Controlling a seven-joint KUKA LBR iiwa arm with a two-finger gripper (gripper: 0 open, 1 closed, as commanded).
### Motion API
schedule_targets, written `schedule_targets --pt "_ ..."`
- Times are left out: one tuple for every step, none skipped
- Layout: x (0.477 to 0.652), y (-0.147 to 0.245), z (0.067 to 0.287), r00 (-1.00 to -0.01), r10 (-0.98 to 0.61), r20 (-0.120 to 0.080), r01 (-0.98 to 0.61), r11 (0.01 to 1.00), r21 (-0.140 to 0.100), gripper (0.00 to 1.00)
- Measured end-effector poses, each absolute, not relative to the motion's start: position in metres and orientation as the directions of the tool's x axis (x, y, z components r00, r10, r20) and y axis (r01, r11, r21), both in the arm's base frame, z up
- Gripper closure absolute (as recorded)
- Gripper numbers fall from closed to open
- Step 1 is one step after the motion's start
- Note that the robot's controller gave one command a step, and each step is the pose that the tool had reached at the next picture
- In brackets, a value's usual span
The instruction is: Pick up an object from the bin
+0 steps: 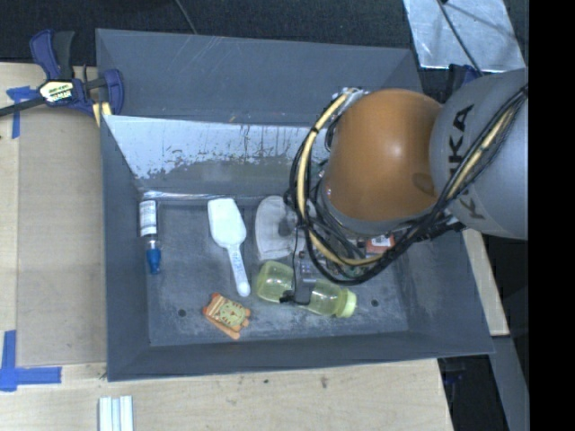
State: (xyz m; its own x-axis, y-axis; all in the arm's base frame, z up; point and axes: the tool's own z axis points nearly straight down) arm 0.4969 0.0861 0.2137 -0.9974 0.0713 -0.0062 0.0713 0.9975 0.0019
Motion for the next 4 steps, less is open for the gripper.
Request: schedule_targets --pt "0.499 0.071 0.173 -0.975 0.222 -0.003 0.222 0.975 0.001 0.0" --pt "0.516 0.062 0.11 -0.973 0.23 -0.007 0.23 0.973 0.002 0.0" --pt "0.504 0.063 0.094 -0.924 0.381 -0.002 0.381 0.924 0.001 1.0" --pt "0.504 0.063 0.094 -0.924 0.382 -0.002 0.382 0.924 0.001 1.0"
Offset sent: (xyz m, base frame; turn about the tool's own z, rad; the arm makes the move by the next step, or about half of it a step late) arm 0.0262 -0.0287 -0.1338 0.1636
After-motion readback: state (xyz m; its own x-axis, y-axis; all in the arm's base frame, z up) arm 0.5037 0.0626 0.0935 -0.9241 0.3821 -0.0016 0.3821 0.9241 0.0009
